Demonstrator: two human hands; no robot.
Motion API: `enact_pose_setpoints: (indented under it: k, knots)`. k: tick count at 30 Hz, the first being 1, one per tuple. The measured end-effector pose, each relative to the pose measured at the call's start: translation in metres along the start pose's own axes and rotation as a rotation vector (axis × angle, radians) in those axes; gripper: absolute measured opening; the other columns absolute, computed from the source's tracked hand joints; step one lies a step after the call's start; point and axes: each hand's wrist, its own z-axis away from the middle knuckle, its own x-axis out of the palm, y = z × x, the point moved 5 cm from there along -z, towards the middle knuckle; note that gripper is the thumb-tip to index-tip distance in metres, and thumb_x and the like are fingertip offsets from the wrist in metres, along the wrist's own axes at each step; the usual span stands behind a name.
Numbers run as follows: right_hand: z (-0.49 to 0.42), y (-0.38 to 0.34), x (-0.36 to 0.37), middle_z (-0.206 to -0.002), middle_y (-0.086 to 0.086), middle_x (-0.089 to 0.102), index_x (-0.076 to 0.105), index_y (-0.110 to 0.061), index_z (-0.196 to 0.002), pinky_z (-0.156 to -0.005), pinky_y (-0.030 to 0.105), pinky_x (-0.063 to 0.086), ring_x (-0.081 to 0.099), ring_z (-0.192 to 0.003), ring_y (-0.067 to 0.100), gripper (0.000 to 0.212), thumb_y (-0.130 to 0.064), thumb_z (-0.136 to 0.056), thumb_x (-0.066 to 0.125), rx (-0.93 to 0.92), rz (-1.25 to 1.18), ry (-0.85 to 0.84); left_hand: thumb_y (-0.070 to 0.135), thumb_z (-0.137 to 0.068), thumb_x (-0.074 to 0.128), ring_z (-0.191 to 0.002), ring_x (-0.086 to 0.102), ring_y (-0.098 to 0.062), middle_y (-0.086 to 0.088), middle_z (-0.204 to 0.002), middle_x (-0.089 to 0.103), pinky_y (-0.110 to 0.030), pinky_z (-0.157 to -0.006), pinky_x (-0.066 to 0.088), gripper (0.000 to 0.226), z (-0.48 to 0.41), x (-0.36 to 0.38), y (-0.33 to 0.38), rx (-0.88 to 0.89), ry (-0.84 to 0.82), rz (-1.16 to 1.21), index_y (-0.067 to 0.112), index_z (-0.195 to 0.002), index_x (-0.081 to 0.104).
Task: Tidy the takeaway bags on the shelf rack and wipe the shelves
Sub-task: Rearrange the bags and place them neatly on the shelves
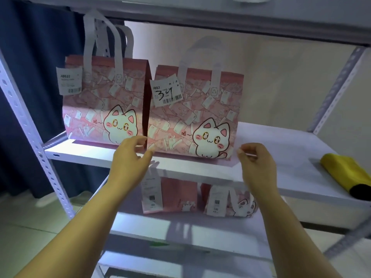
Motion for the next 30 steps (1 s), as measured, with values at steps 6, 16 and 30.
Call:
enact_pose_setpoints:
  k: [6,16,30]
  knots:
    - [0.055,-0.009,0.000,-0.081,-0.015,0.064,0.056,-0.036,-0.078,-0.067,0.030,0.049,0.061,-0.078,0.006,0.011,-0.034,-0.088,0.060,0.021,0.079,-0.032,0.025,-0.086,0.064,-0.087,0.056,-0.006,0.006,-0.110,0.059,-0.017,-0.072,0.042,0.030,0.033,-0.025,-0.020,-0.066,-0.053,0.071,0.020,-0.115,0.058]
    - [0.158,0.007,0.014,-0.080,-0.012,0.065,0.058,-0.032,-0.079,-0.067,0.018,0.046,0.060,-0.077,0.002,0.012,-0.027,-0.089,0.059,0.116,0.153,-0.252,0.027,-0.086,0.064,-0.084,0.056,0.004,0.009,-0.100,0.062,-0.014,-0.066,0.040,0.015,0.112,-0.034,-0.075,-0.164,-0.225,0.100,0.030,-0.099,0.057]
    - [0.193,0.092,-0.038,-0.081,-0.010,0.064,0.060,-0.027,-0.078,-0.065,0.021,0.042,0.059,-0.080,0.007,0.009,-0.026,-0.087,0.058,0.368,0.304,-0.306,0.028,-0.086,0.063,-0.080,0.057,-0.002,0.017,-0.087,0.061,-0.015,-0.061,0.041,0.010,0.177,0.046,-0.075,-0.270,-0.448,0.136,0.029,-0.096,0.059]
